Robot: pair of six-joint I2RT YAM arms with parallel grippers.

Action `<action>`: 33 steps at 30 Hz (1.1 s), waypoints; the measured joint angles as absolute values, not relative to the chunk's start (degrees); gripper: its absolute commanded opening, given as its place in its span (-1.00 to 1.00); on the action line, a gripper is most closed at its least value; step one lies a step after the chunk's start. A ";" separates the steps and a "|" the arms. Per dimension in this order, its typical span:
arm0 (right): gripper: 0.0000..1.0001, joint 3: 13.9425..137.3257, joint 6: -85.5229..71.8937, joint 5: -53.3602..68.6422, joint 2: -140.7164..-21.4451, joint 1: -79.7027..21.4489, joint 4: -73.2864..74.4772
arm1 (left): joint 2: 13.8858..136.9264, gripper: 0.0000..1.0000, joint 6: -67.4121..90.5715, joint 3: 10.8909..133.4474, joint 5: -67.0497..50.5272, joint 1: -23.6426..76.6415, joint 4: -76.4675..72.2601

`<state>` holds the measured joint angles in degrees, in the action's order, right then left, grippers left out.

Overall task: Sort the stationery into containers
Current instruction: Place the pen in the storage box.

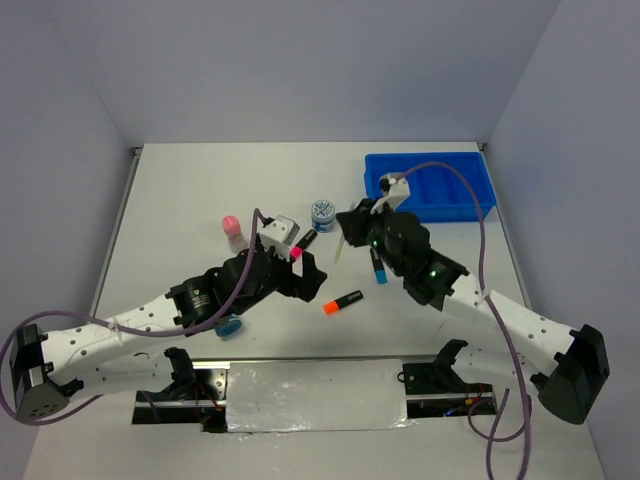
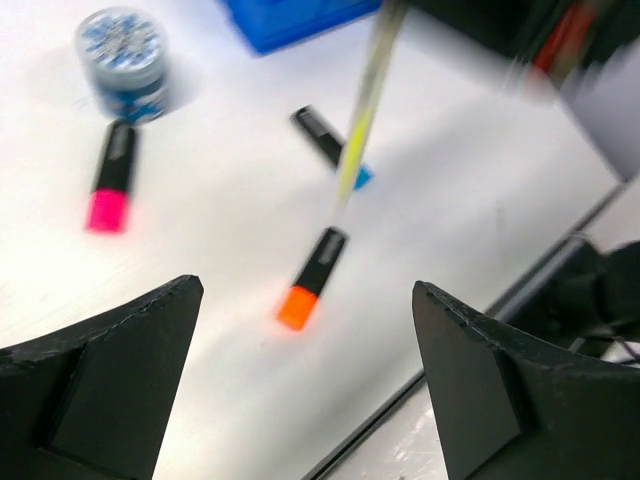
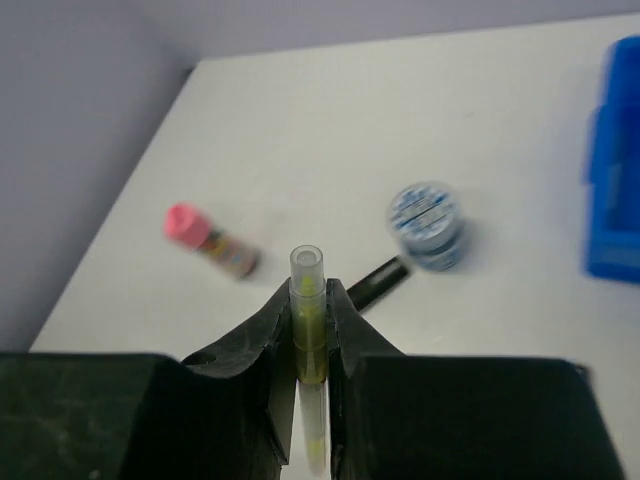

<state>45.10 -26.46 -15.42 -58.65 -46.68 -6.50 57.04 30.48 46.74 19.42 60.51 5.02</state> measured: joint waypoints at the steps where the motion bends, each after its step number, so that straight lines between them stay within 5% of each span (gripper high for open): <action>1: -1.00 47.46 -25.63 -16.53 -59.86 -43.88 -3.88 | 57.34 0.99 31.18 47.46 21.10 60.51 7.38; 14: -1.00 82.65 -12.60 -21.89 -96.47 -19.97 10.87 | 49.58 0.99 34.87 50.52 32.25 63.53 29.98; 25: -0.99 101.71 -6.90 -19.97 -118.41 -14.46 21.74 | 45.23 0.99 36.42 50.52 33.41 66.30 34.72; 28: -0.91 101.71 -6.31 -19.40 -119.02 -14.31 22.24 | 45.15 0.99 36.99 51.96 33.41 66.32 38.48; 33: -0.36 101.62 -6.52 -18.13 -119.09 -14.24 22.39 | 43.07 0.99 37.98 55.18 34.81 66.32 44.66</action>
<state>101.62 -6.52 -18.13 -119.09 -14.24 22.39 43.07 37.98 55.18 34.81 66.32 44.66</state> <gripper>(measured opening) 0.212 0.993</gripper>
